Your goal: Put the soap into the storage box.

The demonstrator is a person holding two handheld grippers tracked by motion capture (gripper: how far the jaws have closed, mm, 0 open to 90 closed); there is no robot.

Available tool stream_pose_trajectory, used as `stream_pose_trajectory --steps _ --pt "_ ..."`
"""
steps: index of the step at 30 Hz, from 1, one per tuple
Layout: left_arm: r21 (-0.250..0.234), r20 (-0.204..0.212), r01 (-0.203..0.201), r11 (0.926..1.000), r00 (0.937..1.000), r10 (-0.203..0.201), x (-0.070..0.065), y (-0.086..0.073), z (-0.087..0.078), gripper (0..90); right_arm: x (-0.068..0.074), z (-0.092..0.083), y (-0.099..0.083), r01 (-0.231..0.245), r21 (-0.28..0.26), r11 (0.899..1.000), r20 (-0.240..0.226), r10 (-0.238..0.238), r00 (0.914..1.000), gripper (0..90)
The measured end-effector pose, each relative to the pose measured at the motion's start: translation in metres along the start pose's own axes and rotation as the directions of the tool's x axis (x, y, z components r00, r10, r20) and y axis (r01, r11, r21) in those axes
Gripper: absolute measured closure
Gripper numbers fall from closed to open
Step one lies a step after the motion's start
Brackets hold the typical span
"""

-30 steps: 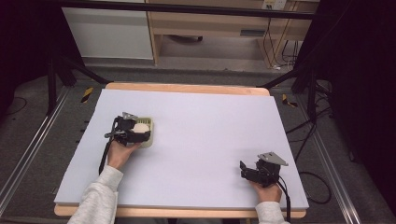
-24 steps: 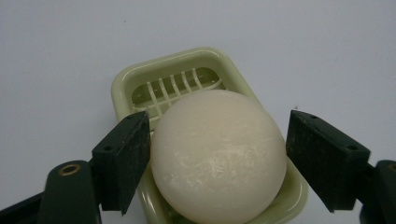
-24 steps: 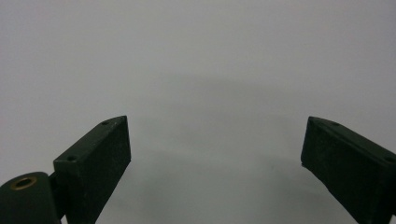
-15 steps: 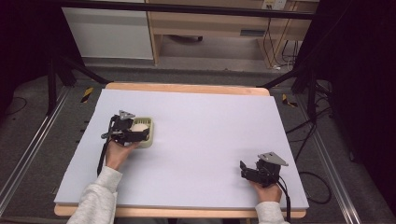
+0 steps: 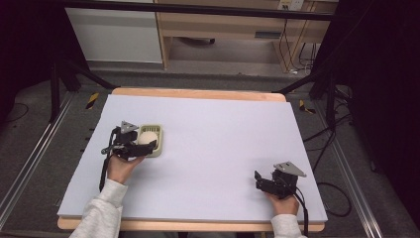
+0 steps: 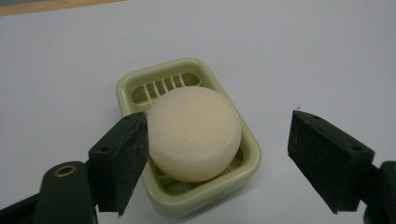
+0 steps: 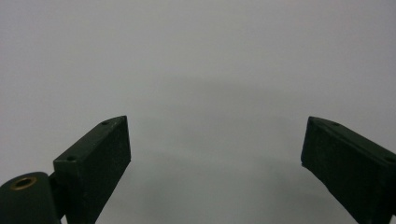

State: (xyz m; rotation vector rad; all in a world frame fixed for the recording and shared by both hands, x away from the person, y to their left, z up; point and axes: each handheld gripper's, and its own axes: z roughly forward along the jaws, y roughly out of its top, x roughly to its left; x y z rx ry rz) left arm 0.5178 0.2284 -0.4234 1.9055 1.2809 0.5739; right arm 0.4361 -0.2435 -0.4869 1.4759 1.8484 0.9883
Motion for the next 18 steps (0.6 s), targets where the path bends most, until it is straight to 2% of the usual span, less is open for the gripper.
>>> stream_pose_trajectory --steps 2,11,18 --pt "-0.002 0.005 -0.004 1.0000 1.0000 0.004 -0.001 -0.004 -0.004 20.7 0.000 0.000 0.000 -0.002 0.000 1.000 0.000 0.002 1.0000 8.6" --pt "-0.073 0.012 -0.006 0.9973 0.9999 0.006 -0.002 -0.023 -0.023 23.2 -0.001 -0.001 0.000 -0.006 -0.005 1.000 -0.003 0.006 1.0000 8.3" --pt "-0.077 0.005 -0.012 0.9969 0.9999 0.013 0.004 -0.044 -0.035 24.2 -0.001 -0.001 0.000 -0.006 -0.006 1.000 -0.003 0.006 1.0000 8.2"
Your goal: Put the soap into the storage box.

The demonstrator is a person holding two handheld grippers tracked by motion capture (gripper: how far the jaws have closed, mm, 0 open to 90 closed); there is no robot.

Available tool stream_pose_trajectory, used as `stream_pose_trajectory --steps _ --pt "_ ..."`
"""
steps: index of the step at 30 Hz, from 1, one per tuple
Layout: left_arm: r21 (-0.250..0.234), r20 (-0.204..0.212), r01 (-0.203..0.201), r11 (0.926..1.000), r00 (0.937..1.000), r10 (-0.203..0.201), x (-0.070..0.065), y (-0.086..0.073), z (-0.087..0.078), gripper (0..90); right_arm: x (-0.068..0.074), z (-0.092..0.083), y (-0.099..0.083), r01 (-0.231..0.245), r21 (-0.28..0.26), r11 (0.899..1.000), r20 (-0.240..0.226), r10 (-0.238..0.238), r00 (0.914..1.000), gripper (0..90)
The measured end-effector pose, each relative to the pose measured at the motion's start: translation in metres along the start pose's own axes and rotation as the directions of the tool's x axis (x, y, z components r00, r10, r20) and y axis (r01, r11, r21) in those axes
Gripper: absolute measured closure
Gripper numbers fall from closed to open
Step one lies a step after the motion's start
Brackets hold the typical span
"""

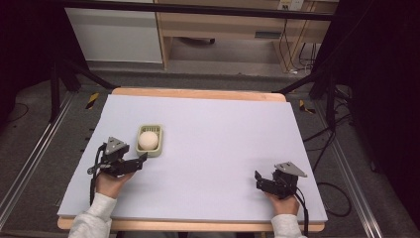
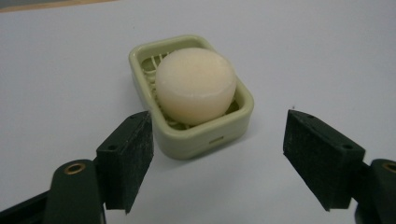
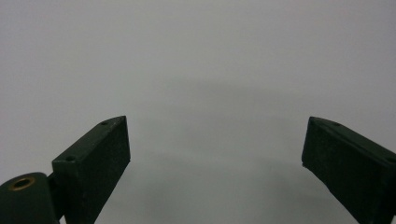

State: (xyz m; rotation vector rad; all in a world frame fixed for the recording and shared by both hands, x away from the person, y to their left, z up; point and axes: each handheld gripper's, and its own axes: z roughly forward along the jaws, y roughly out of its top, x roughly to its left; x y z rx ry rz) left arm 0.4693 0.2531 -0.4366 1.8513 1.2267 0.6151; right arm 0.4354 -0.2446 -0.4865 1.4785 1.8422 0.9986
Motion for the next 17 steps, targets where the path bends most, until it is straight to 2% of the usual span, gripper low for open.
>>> stream_pose_trajectory --steps 6,11,17 --pt "-0.008 -0.007 -0.011 0.9999 0.9999 0.011 0.007 -0.018 -0.013 24.6 0.000 0.000 0.000 -0.002 0.000 1.000 0.000 0.002 1.0000 8.2" --pt "-0.009 -0.010 0.011 0.9999 0.9999 -0.011 0.014 -0.032 -0.020 24.8 -0.001 0.000 0.000 -0.015 -0.004 1.000 0.001 0.015 0.9999 8.1" --pt "-0.001 -0.015 -0.014 0.9999 0.9998 0.014 0.018 -0.042 -0.022 25.1 -0.001 -0.001 0.000 -0.016 -0.007 1.000 0.002 0.016 0.9999 8.1"
